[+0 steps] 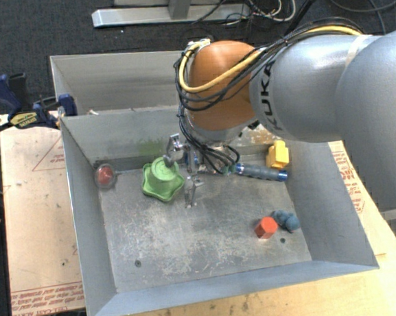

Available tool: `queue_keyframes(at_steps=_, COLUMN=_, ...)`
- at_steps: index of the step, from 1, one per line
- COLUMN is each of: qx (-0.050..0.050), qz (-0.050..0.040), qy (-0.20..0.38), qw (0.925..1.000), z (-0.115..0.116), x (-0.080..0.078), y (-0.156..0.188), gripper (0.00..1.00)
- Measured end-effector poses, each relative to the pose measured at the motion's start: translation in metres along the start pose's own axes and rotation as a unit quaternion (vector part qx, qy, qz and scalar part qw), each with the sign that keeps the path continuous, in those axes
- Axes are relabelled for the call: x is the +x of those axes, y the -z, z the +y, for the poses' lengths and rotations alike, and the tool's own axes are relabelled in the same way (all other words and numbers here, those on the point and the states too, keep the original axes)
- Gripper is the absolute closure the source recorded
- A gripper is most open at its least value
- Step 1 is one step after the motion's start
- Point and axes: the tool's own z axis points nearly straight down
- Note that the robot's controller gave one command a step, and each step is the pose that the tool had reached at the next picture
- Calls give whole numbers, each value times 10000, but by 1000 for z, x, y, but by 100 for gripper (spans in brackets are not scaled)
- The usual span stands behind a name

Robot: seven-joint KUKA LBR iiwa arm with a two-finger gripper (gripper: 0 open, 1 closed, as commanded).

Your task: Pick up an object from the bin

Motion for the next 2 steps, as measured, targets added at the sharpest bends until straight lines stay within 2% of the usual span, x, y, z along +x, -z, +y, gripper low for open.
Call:
queue_keyframes(at_steps=1, qx=4, qz=96, qy=668, qw=9977, z=9, x=-27, y=-3, gripper=0)
queue_keyframes(at_steps=2, qx=-17, qz=88, qy=697, qw=9975, z=-2, x=-18, y=-14, gripper=0)
